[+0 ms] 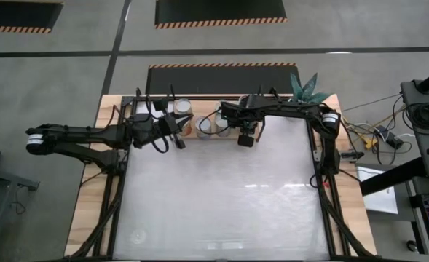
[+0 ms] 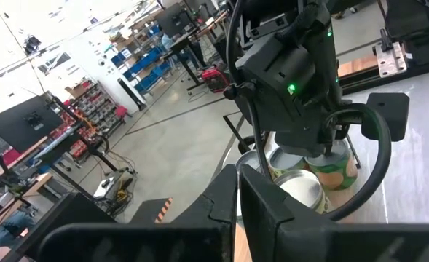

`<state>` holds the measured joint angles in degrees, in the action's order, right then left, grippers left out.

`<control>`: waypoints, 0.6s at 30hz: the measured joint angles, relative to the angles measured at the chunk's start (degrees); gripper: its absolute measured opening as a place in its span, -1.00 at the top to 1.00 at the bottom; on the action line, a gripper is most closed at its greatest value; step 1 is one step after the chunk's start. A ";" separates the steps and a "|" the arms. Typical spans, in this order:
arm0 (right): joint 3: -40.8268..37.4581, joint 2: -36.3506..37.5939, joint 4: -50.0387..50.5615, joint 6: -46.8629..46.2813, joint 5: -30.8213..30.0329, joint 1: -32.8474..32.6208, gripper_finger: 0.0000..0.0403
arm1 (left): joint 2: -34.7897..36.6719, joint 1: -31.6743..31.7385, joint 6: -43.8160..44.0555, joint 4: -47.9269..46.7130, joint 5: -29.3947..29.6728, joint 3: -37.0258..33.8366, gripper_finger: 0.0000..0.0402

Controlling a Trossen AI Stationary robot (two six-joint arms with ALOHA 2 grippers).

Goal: Pick and place cans onto a shelf
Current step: Adjust the cans on the shelf, then return to home position

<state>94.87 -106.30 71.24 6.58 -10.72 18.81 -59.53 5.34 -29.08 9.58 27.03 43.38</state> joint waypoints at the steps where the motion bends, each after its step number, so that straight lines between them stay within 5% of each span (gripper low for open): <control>1: 0.00 0.00 0.00 -0.01 0.00 0.00 0.96 | 0.00 -0.02 0.00 0.00 0.00 0.00 1.00; 18: -0.02 1.61 -0.83 0.47 -2.86 -0.03 0.95 | 0.00 -0.02 0.02 0.02 0.00 0.00 1.00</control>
<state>94.85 -104.70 70.41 7.05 -13.58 18.78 -59.53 5.32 -29.06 9.61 27.03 43.38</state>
